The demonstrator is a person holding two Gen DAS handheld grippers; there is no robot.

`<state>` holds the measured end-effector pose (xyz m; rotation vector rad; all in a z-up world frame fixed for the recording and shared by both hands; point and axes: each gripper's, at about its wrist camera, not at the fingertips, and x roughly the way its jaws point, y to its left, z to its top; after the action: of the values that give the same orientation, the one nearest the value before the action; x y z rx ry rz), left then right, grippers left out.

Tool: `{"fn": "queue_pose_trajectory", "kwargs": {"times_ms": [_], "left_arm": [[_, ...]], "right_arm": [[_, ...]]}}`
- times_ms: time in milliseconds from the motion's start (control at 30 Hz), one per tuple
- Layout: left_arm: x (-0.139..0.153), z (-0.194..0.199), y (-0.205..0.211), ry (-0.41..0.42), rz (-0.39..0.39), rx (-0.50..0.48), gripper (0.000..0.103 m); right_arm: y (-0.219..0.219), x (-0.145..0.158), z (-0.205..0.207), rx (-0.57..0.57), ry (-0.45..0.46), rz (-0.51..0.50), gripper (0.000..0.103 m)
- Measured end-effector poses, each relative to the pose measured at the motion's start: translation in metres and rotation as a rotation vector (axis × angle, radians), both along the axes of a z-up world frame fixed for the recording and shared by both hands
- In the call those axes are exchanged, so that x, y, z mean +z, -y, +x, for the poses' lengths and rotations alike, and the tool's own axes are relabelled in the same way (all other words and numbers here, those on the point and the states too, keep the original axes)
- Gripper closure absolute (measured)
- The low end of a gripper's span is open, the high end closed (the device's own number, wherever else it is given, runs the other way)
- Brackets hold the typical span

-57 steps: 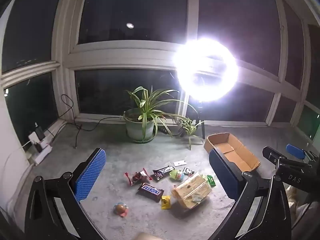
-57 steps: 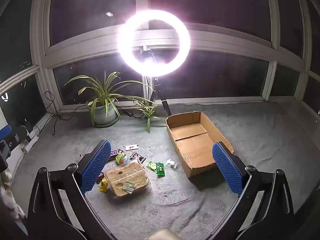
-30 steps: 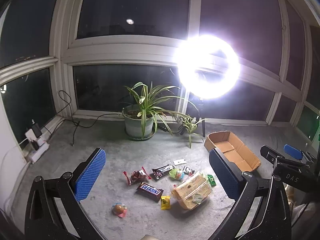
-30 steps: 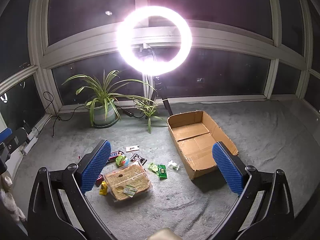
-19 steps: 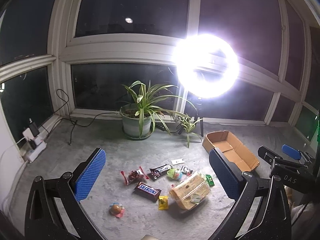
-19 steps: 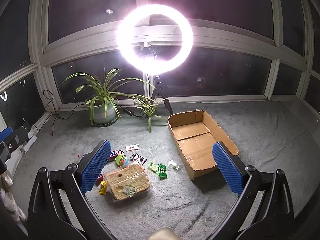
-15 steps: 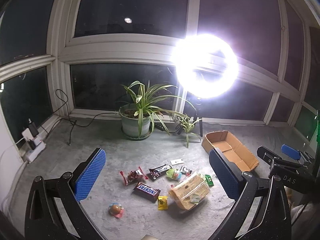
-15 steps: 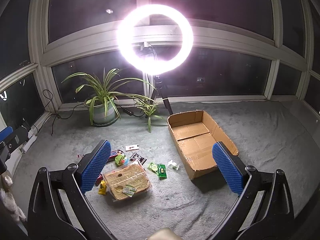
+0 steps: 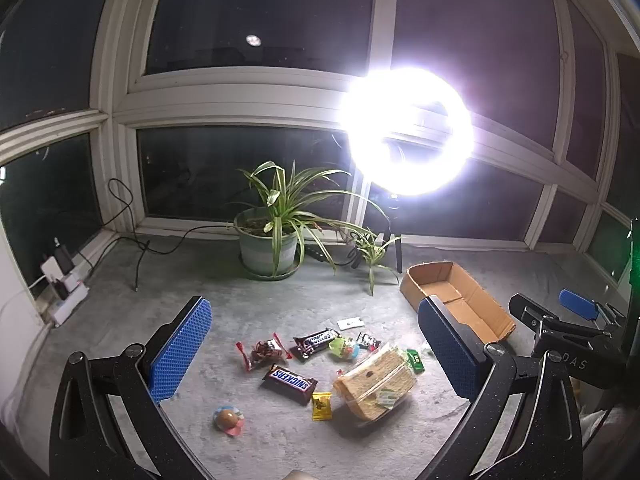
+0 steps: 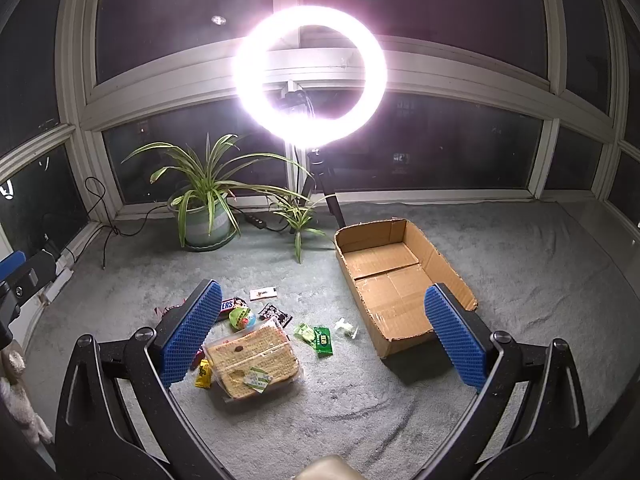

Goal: Organize snacks

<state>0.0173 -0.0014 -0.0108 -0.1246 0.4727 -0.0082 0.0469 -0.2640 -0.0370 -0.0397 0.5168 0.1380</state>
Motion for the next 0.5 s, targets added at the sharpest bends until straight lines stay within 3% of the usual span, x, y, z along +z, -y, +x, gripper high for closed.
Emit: {"fn": "queue_pose_trajectory", "kwargs": {"times_ms": [500], "left_arm": [[0.0010,0.0006,0.0015,-0.004,-0.005,-0.006,0.001]], "right_arm": [[0.0000,-0.0004,0.0005,0.000,-0.003,-0.002,0.000]]}}
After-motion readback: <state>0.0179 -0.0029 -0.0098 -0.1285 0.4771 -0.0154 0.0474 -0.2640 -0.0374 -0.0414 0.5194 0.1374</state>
